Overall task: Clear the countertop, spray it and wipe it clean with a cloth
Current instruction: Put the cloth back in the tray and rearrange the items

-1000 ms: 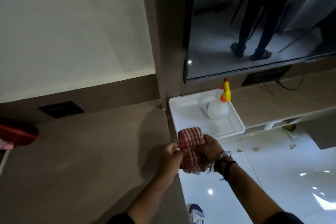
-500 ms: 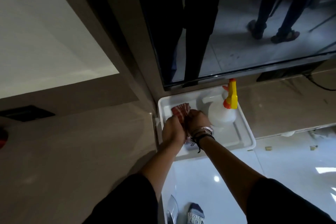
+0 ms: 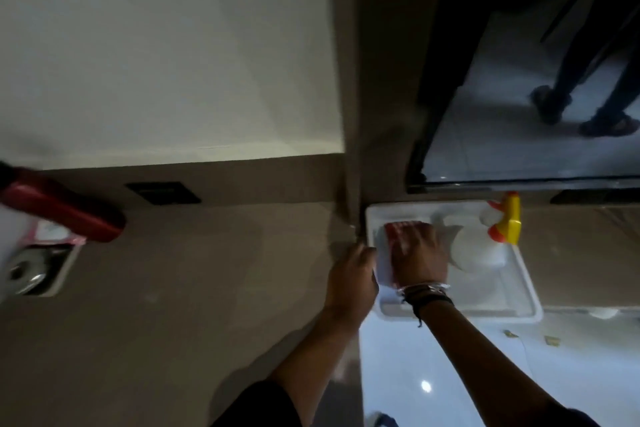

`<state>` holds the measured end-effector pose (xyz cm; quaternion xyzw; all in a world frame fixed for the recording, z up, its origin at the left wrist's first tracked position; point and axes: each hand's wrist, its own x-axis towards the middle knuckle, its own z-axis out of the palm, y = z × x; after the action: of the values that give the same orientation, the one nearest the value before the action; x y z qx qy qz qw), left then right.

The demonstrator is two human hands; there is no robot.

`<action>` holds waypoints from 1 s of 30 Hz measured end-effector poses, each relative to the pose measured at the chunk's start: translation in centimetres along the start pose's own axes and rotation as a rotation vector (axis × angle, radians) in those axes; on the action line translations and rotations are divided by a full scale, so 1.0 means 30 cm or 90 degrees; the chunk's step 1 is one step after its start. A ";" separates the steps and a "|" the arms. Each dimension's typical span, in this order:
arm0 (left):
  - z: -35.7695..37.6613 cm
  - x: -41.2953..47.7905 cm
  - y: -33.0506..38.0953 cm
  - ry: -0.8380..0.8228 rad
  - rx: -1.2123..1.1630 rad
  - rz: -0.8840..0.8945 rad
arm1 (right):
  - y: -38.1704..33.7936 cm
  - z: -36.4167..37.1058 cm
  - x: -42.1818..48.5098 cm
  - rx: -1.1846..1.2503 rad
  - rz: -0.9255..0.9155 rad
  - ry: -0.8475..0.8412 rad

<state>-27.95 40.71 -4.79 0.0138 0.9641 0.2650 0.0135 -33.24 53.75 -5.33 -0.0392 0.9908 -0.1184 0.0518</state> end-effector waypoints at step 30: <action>-0.680 -0.518 -1.650 0.140 0.035 -0.153 | -2.119 0.420 0.166 0.497 0.029 0.035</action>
<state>-14.06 -12.77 -12.26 -0.1307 0.9612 0.2350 -0.0608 -32.60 -11.19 -2.82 0.0086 0.8730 -0.4861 0.0386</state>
